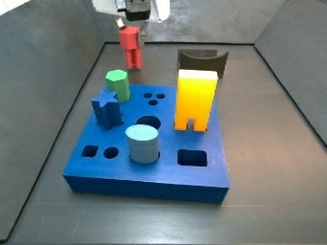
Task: Pick up the 3 prong object. Move up. Move to above the board. Insert the 3 prong object.
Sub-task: Move up, then move to above the board.
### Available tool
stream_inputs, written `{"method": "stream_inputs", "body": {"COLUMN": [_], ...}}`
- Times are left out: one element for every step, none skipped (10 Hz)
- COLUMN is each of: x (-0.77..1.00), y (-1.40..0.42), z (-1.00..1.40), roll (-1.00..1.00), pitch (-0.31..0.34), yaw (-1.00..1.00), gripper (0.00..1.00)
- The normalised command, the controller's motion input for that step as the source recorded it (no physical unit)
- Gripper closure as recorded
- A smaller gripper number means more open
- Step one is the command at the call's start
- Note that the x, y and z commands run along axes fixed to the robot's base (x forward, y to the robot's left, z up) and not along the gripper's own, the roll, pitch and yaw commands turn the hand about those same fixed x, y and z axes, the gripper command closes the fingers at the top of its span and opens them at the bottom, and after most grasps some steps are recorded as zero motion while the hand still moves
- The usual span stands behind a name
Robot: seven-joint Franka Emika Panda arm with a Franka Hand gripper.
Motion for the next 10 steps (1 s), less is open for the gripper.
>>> {"method": "stream_inputs", "body": {"x": [0.00, -0.03, -0.05, -0.04, -0.03, -0.02, 0.33, 0.34, 0.31, 0.27], "y": [0.00, -0.06, -0.06, -0.03, -0.02, -0.01, 0.07, 0.08, 0.07, 0.06], "z": [0.83, 0.82, 0.74, 0.62, 0.43, 0.27, 1.00, 1.00, 1.00, 1.00], "roll": [0.00, -0.01, 0.00, 0.00, 0.01, 0.01, 0.11, 0.10, 0.06, 0.04], "pitch": [0.000, 0.010, 0.021, 0.022, 0.032, 0.035, 0.063, 0.074, 0.133, 0.126], "yaw": [0.00, -0.03, -0.02, -0.02, -0.01, -0.01, -0.56, -0.55, -0.38, -0.23], "gripper": [1.00, 1.00, 1.00, 1.00, 1.00, 1.00, 1.00, 1.00, 1.00, 1.00]}}
